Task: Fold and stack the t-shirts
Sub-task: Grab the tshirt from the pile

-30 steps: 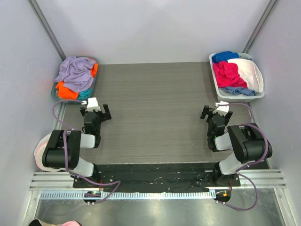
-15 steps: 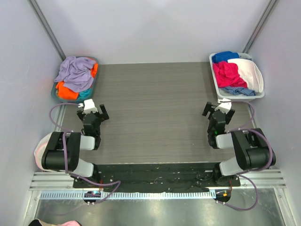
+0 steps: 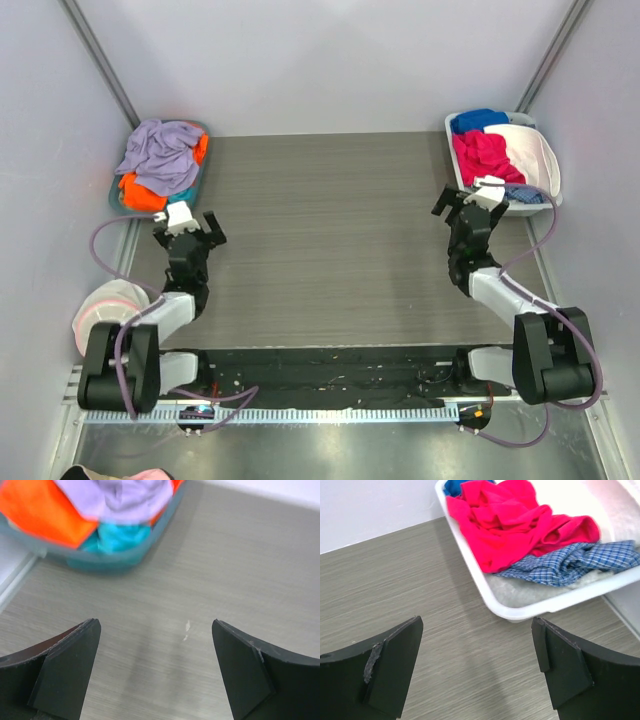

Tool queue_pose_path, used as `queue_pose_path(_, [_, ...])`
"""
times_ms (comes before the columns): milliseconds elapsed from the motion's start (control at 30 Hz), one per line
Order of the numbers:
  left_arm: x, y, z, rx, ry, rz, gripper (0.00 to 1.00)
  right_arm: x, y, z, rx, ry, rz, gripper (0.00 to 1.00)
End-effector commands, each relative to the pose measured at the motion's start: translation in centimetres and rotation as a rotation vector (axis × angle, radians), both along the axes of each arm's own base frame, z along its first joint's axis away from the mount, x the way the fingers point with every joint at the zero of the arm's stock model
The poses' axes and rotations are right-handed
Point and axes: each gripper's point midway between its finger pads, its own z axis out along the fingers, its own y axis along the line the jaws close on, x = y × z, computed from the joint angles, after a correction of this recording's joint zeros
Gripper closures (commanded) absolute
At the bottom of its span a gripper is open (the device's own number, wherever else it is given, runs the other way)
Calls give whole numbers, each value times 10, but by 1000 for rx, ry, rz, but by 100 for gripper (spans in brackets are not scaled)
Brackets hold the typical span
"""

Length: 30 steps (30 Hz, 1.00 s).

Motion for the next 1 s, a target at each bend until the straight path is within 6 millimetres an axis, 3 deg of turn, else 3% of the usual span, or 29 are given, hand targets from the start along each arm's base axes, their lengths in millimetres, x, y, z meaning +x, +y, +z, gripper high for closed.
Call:
queue_pose_path(0, [3,0,48,-111,-29,50,0,15,19,15,83,42,69,0])
queue_pose_path(33, [4,-2,55,-125,-11,50,0,15,26,8,92,95,104,1])
queue_pose_path(67, [5,-4,61,-152,-10,48,0,21,31,18,100,91,125,0])
queue_pose_path(133, [9,-9,80,-156,14,24,0,22,39,8,104,168,160,0])
queue_pose_path(200, [11,-11,95,-175,13,28,0,27,44,18,105,173,180,1])
queue_pose_path(267, [15,-16,116,-197,11,8,1,25,48,21,111,181,194,0])
queue_pose_path(300, [21,-18,139,-208,-20,-4,0,24,50,23,134,173,192,0])
queue_pose_path(367, [27,-18,130,-200,73,8,0,19,50,29,161,171,183,0])
queue_pose_path(400, [37,-18,156,-188,54,3,0,18,54,32,188,167,189,0])
queue_pose_path(467, [43,-4,139,-124,182,71,0,13,63,39,212,183,222,0])
queue_pose_path(500, [51,0,164,-126,156,83,0,12,65,42,213,194,220,0])
queue_pose_path(567, [59,10,150,-119,256,79,0,1,84,42,209,268,258,0])
queue_pose_path(600, [66,17,166,-131,232,78,0,-3,86,42,194,281,244,0])
queue_pose_path(667, [71,29,169,-120,247,97,0,-16,108,46,170,309,294,0])
queue_pose_path(733, [80,40,178,-100,242,125,0,-28,117,46,150,337,300,0])
queue_pose_path(900, [93,62,179,-96,255,178,0,-63,152,58,191,325,410,0])
queue_pose_path(967, [101,66,170,-100,260,184,0,-74,154,57,186,335,419,0])
